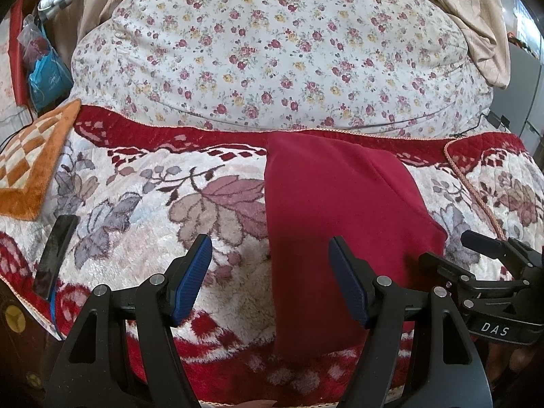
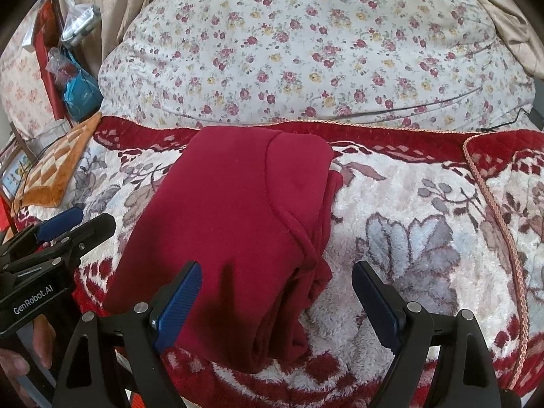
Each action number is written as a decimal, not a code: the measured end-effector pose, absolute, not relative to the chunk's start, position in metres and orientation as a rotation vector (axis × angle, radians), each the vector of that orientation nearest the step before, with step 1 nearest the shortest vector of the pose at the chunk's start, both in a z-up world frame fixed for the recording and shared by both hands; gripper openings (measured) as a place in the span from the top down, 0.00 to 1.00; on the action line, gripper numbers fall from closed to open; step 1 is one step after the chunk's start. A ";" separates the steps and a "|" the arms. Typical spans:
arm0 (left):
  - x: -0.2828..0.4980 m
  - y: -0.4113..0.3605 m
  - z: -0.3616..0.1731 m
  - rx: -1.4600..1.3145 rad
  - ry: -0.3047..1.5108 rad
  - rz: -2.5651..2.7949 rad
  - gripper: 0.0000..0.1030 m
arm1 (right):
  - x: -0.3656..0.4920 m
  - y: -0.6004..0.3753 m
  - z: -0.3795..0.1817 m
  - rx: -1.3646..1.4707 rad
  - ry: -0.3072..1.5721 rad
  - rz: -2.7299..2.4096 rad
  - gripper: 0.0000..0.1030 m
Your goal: Fold small clothes
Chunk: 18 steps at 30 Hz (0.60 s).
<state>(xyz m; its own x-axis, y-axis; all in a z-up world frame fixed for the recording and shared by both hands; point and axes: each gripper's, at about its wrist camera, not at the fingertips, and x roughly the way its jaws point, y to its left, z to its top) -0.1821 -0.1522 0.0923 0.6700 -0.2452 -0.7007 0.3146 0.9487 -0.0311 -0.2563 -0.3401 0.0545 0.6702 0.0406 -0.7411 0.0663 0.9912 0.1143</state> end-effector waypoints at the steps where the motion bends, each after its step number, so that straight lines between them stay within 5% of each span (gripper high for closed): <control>1: -0.182 -0.152 0.091 0.094 0.776 -0.317 0.31 | -0.256 -0.340 0.054 0.136 0.837 -0.014 0.15; 18: -0.181 -0.154 0.089 0.097 0.781 -0.315 0.31 | -0.252 -0.338 0.050 0.122 0.855 0.002 0.14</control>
